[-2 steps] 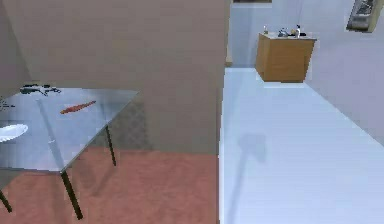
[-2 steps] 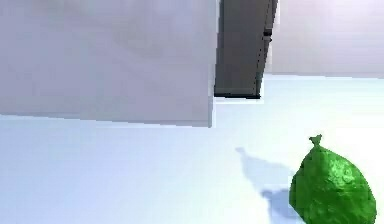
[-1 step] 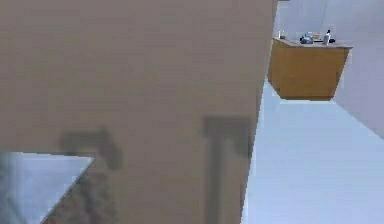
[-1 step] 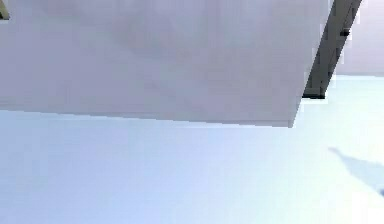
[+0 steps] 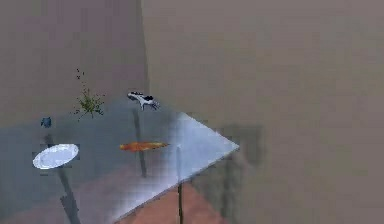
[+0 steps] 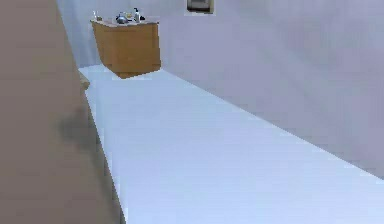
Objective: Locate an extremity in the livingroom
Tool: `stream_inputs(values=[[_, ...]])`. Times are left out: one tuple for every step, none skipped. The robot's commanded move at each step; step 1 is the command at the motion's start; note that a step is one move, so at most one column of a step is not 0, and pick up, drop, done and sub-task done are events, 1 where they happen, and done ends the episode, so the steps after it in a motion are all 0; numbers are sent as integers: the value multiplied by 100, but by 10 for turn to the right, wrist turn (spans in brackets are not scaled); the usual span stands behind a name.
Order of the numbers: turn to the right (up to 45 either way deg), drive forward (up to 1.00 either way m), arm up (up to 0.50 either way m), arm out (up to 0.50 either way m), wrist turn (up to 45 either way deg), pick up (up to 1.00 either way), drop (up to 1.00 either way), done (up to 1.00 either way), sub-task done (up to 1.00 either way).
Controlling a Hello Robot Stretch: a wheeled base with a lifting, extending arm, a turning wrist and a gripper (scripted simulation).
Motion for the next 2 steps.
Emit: stream_inputs(values=[[-210,0,0,0,0,0,0,0,0],[0,0,0,0,0,0,0,100,0]])
